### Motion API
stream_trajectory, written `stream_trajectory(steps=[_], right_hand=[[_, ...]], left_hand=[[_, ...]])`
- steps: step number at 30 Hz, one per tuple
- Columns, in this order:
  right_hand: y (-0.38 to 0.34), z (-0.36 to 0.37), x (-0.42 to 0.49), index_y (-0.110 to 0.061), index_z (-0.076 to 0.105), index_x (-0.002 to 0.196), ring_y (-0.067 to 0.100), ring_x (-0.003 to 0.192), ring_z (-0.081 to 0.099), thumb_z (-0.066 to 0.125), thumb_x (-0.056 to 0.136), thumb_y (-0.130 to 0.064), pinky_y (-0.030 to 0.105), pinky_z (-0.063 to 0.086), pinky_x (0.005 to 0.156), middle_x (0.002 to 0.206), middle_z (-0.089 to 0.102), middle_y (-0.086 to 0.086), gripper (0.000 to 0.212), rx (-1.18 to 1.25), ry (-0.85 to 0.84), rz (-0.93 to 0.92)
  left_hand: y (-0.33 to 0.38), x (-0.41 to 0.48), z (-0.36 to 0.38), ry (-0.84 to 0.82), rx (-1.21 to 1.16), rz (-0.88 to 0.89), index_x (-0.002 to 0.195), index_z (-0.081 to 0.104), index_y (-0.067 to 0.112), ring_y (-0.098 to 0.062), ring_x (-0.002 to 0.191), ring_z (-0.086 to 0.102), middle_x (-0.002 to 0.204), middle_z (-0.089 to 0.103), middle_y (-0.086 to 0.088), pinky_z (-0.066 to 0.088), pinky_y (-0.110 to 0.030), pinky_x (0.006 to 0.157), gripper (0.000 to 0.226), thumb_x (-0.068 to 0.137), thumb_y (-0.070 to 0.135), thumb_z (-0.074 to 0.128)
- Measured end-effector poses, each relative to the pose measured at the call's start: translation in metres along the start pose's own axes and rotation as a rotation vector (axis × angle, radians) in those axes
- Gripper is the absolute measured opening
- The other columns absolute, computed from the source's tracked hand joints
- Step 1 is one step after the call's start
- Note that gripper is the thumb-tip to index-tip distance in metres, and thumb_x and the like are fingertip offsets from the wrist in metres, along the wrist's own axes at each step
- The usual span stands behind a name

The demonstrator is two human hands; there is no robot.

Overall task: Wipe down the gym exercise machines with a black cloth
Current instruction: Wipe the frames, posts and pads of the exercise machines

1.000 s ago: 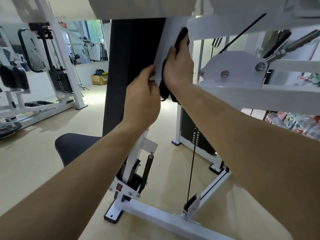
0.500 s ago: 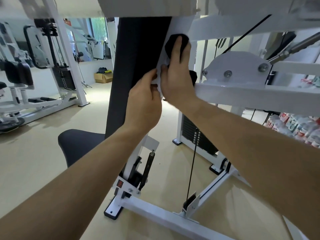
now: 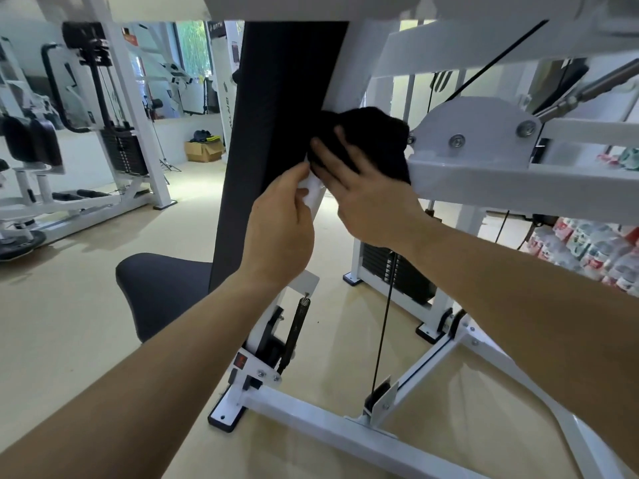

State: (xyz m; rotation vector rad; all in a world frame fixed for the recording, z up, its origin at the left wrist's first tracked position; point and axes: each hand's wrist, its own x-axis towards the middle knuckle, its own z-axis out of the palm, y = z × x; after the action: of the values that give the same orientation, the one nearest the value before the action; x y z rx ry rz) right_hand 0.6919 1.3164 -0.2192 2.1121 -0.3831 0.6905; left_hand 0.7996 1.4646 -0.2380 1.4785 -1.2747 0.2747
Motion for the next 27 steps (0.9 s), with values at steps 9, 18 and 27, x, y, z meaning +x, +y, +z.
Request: stream_trajectory(steps=[9,18,27], right_hand=[[0.032,-0.014,0.011,-0.012,0.028,0.155,0.04,0.151,0.009,0.037,0.092,-0.028,0.05,0.013,0.123,0.165,0.014,0.012,0.066,-0.038,-0.053,-0.129],[0.04,-0.015,0.018,-0.006,0.034,0.152,0.037,0.15,0.012,0.041,0.095,-0.023,0.05,0.012,0.121,0.162,0.023,0.017,0.06,-0.048,-0.029,-0.172],[-0.026,0.031,-0.009,-0.02,0.008,0.159,0.024,0.153,0.005,0.047,0.094,-0.018,0.047,0.019,0.123,0.167,-0.006,-0.005,0.076,0.367,-0.164,-0.119]], left_hand=[[-0.013,-0.015,0.001,-0.03,0.048,-0.091,0.144,0.049,0.016,-0.014,0.118,0.059,0.138,0.058,0.002,0.05,-0.04,0.102,0.048,0.098,0.002,0.041],[-0.032,-0.023,0.0,-0.055,0.099,-0.169,0.144,0.049,0.018,-0.013,0.118,0.058,0.136,0.059,0.004,0.05,-0.038,0.103,0.05,0.097,0.0,0.042],[-0.045,-0.058,0.013,-0.126,0.174,-0.249,0.145,0.045,0.025,-0.012,0.122,0.056,0.143,0.053,0.007,0.05,-0.035,0.103,0.051,0.099,0.004,0.044]])
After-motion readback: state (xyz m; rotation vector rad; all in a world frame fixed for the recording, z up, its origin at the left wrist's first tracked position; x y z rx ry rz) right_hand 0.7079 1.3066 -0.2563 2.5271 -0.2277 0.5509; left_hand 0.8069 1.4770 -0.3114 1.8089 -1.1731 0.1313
